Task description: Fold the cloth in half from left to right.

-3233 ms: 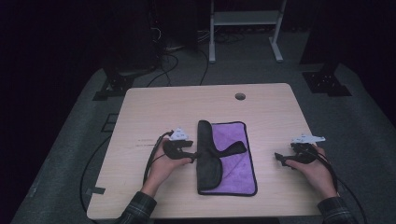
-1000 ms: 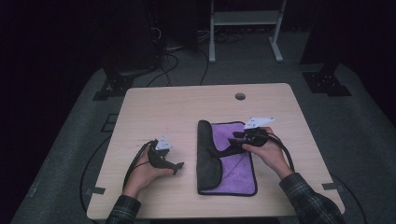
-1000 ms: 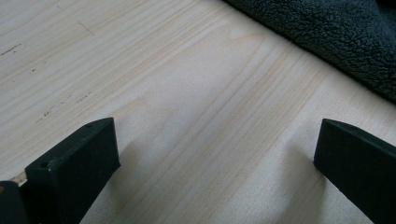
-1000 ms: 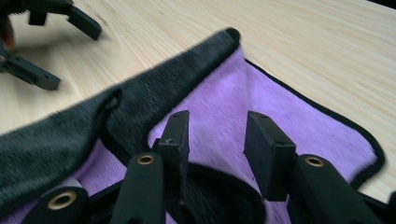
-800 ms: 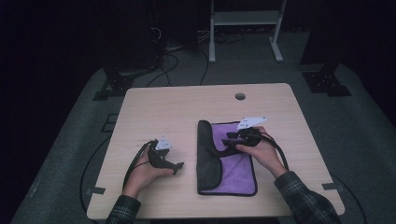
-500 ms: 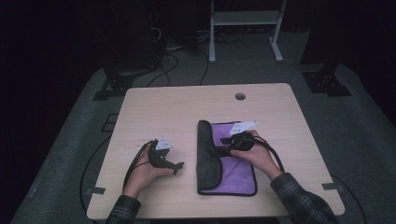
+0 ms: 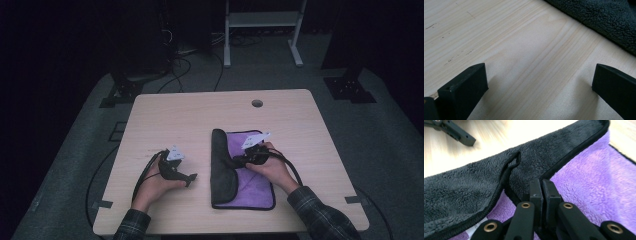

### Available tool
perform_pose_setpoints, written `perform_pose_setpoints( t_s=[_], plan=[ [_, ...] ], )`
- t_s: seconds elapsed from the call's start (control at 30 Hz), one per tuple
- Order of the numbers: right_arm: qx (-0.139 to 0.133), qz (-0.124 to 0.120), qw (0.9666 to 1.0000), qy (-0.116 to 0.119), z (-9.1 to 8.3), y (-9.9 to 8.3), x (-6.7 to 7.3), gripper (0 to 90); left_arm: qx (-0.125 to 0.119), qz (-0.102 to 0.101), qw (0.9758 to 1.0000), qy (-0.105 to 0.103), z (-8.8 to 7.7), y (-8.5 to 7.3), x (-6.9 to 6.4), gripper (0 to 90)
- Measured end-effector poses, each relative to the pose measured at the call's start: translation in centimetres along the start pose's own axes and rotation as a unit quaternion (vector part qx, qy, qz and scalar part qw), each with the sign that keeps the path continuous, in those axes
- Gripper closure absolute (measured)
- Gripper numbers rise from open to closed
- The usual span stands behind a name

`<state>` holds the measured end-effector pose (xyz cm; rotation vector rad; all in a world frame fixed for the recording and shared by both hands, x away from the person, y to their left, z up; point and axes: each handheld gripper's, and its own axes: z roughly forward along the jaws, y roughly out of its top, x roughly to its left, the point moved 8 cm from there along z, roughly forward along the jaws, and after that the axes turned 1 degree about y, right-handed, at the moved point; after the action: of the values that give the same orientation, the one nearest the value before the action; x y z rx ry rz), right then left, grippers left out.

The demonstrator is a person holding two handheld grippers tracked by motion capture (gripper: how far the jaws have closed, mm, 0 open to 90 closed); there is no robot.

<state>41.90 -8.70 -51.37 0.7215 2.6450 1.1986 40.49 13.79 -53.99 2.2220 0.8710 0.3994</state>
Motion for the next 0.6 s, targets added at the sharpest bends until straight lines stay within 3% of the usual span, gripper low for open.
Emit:
perform_pose_setpoints(
  t_s=[0.27,0.6],
  plan=[
    [-0.034,0.021,0.9986,-0.033,-2.0,1.2,-2.1,86.9,-0.002,-0.003,1.0000,0.001,0.0,0.0,0.0,0.0],
    [-0.070,0.059,0.9927,-0.078,-4.1,2.5,-5.8,87.0,0.000,-0.001,1.0000,0.001,0.0,0.0,0.0,0.0]
  ],
)
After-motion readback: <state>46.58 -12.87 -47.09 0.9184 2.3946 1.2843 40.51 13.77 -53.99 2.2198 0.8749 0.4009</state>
